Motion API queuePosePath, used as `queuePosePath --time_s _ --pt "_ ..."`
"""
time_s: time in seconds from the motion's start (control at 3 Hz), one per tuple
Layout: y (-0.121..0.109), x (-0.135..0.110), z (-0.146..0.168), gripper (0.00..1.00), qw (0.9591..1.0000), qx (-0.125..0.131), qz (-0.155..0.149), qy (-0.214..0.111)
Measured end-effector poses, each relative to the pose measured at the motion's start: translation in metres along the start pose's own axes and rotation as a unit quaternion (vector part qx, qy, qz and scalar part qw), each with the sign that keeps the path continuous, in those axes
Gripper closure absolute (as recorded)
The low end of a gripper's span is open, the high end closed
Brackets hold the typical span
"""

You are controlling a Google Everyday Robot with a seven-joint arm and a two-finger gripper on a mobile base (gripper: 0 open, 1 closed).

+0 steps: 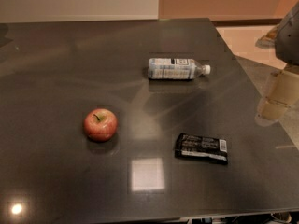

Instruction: Pick rxbar chocolate

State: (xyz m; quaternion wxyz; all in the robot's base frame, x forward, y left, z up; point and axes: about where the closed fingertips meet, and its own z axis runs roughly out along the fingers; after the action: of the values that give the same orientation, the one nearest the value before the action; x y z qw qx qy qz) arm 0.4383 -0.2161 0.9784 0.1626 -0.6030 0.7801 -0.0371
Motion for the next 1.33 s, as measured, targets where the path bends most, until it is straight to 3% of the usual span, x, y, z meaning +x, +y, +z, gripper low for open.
queuePosePath --time_s 0.67,1.33 --pt "0.001 -0.003 0.0 0.0 1.0 -0.002 -0.006 0.0" --pt "0.036 -0.03 0.038 0.0 0.9974 -0.055 -0.044 -0.015"
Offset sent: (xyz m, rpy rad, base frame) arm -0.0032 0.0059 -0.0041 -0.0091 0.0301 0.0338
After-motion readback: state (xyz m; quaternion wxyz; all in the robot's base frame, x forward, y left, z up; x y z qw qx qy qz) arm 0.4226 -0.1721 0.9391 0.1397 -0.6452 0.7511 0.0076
